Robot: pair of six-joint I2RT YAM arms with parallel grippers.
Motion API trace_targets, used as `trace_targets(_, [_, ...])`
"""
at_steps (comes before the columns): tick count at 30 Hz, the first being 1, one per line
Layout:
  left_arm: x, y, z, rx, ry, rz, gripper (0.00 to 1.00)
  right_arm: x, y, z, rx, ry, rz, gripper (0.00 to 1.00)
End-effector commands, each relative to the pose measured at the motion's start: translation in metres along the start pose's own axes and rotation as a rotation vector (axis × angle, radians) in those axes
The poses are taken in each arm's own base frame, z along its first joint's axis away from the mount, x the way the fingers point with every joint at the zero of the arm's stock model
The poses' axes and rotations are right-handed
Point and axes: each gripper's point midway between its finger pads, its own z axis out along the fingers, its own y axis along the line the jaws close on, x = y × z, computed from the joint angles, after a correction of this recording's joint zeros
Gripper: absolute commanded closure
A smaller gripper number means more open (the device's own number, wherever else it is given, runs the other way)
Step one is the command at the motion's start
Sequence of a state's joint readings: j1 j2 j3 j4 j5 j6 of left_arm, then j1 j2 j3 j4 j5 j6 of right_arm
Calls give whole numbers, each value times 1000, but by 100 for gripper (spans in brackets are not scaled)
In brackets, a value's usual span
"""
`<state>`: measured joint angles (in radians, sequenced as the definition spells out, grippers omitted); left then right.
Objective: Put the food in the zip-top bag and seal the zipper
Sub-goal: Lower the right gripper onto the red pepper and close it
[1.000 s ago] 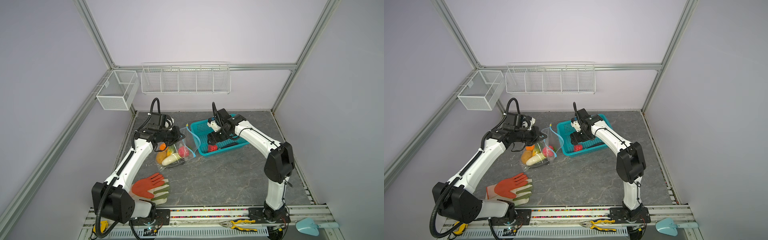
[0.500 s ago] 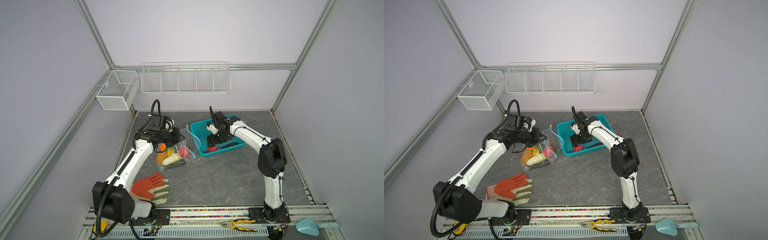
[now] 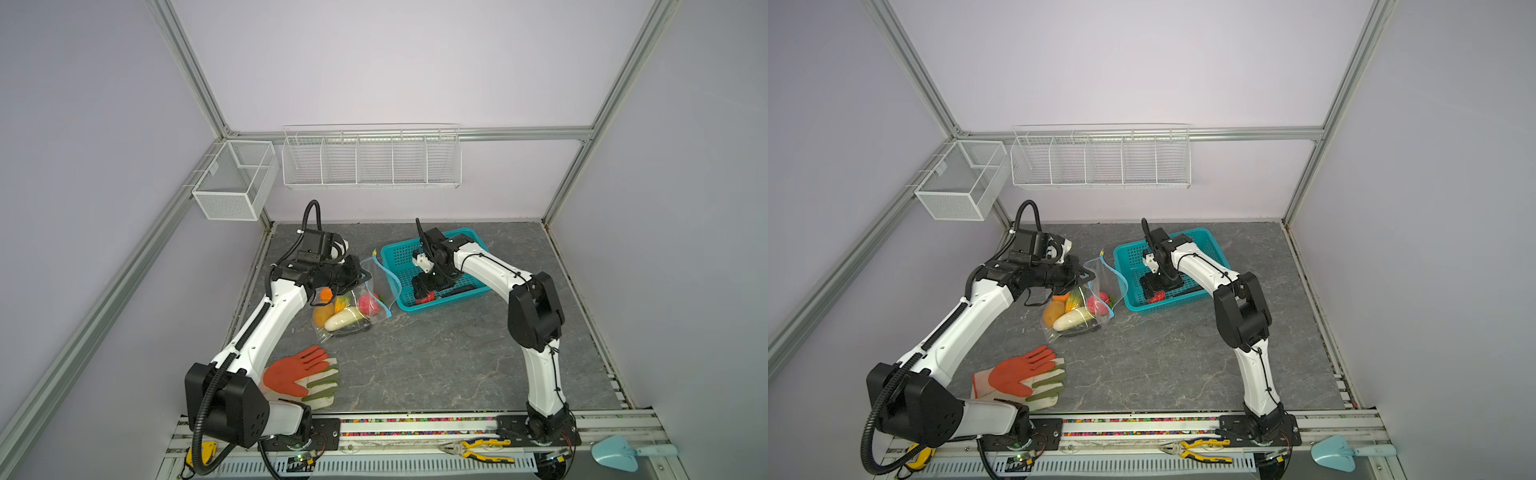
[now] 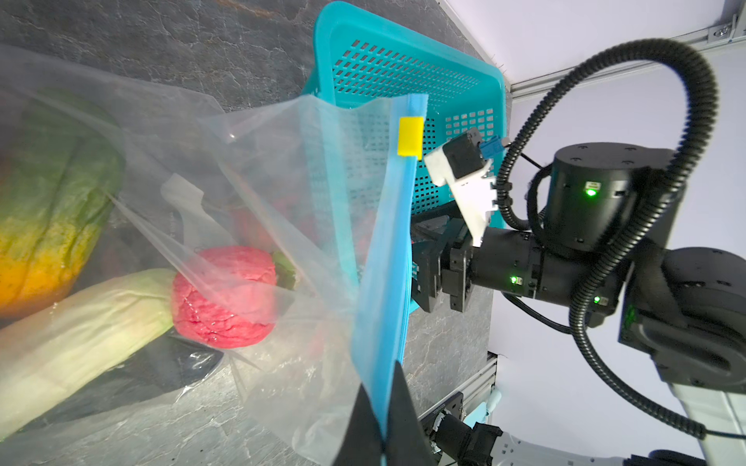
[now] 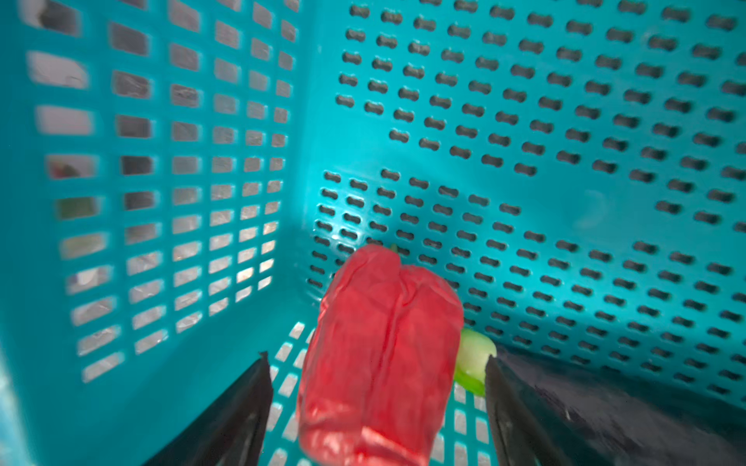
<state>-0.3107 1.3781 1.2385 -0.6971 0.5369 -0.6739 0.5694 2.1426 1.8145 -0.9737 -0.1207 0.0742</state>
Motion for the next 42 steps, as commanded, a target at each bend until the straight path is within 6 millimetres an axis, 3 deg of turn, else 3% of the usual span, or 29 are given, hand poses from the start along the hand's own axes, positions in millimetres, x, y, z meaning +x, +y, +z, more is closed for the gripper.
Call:
trace_targets(1, [3, -6, -3, 21, -4, 11, 100, 0, -4, 6, -10, 25, 6, 16])
trace_targets(11, [3, -4, -1, 17, 0, 10, 100, -2, -5, 16, -31, 35, 18, 24])
trace_targets(28, [-1, -5, 2, 17, 3, 8, 100, -9, -4, 11, -62, 21, 33, 41])
trace_targets(42, [-1, -2, 5, 15, 6, 4, 100, -10, -4, 9, -73, 13, 43, 46])
